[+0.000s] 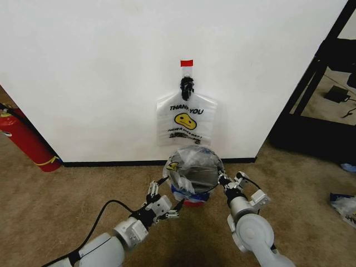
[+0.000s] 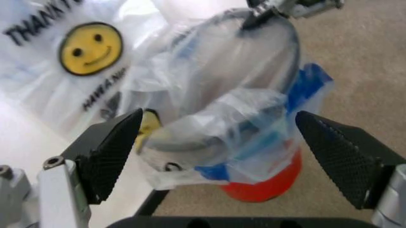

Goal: Pick up the garbage bag from the wall and place it over the trash bin.

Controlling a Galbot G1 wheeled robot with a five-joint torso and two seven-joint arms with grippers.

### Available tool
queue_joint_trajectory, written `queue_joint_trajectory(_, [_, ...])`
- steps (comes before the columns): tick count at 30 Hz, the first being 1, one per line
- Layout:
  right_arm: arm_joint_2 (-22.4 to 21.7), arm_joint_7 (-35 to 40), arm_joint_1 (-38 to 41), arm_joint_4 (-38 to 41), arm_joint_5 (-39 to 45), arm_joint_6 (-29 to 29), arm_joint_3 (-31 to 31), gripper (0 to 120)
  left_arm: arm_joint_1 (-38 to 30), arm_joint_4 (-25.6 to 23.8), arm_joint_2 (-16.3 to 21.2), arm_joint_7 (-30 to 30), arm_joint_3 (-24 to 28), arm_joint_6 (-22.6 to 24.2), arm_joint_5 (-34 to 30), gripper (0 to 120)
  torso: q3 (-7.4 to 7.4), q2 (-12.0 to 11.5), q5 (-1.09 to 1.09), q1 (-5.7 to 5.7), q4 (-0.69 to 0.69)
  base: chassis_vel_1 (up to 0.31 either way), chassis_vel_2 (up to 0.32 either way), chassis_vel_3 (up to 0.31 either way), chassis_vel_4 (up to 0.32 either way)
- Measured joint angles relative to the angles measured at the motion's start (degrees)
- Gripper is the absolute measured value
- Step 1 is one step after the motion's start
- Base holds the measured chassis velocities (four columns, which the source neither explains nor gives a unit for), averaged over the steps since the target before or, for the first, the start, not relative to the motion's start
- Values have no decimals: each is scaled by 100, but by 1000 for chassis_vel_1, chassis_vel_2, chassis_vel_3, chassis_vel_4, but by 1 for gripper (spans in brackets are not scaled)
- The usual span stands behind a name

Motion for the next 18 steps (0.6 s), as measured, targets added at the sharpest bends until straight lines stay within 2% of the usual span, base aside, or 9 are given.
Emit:
queue_joint_trajectory(5, [-12, 20, 30, 0, 0, -6, -4, 1, -77, 179, 32, 55, 234, -4, 64, 84, 0, 0, 0, 0, 0, 0, 0, 0, 0])
queue_joint_trajectory(10, [6, 20, 26, -2, -25, -18, -31, 1, -220, 330, -46, 67, 404, -36, 110, 61, 0, 0, 0, 0, 0, 0, 0, 0, 0])
queue_joint_trajectory(18, [15, 15, 31, -40, -48, -18, -37, 1, -315, 329, -47, 73, 571, -70, 81, 47, 0, 0, 0, 0, 1, 0, 0, 0, 0])
